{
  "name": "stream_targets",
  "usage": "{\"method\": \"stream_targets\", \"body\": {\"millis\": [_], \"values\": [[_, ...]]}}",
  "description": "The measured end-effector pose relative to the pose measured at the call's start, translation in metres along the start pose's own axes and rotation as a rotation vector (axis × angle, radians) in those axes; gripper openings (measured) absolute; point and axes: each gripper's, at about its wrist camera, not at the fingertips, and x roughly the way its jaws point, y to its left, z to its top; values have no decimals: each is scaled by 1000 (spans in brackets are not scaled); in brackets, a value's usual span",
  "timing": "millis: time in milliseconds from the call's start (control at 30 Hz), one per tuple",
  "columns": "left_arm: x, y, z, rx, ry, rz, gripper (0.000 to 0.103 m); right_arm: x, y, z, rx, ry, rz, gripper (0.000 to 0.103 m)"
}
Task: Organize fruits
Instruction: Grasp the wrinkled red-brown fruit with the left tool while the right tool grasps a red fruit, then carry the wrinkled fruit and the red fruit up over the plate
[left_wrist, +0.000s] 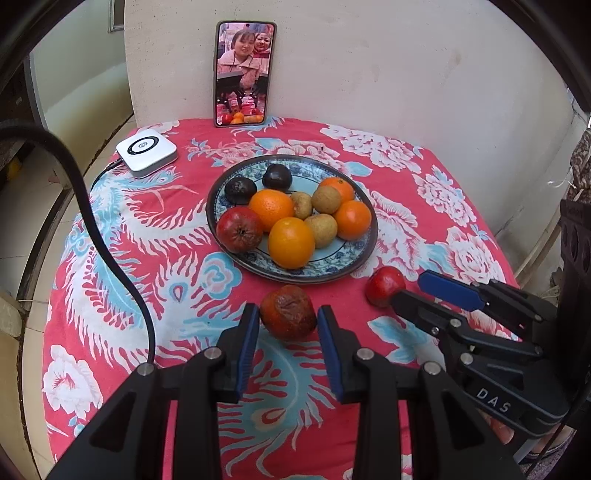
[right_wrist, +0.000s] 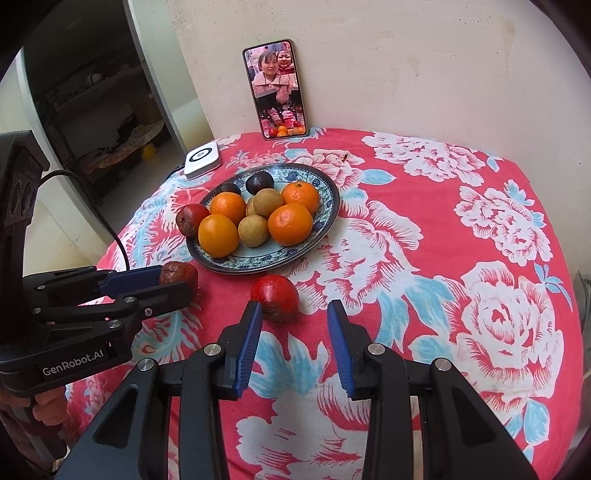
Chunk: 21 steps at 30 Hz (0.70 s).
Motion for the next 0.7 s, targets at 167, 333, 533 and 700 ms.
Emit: {"method": "stream_targets", "body": {"millis": [167,333,533,700], "values": [[-3,6,0,-6,-6,5,34,5,5,3,-10,0,3,38],[-3,11,0,-17,-4,9,34,9,8,5,-16,3,-2,38],[-2,13,0,-21,-2,5,34,13,8,5,-19,17,4,38],[-2,14,0,-23,-3,0,34,15,12,7,-35,21,13,32]]}}
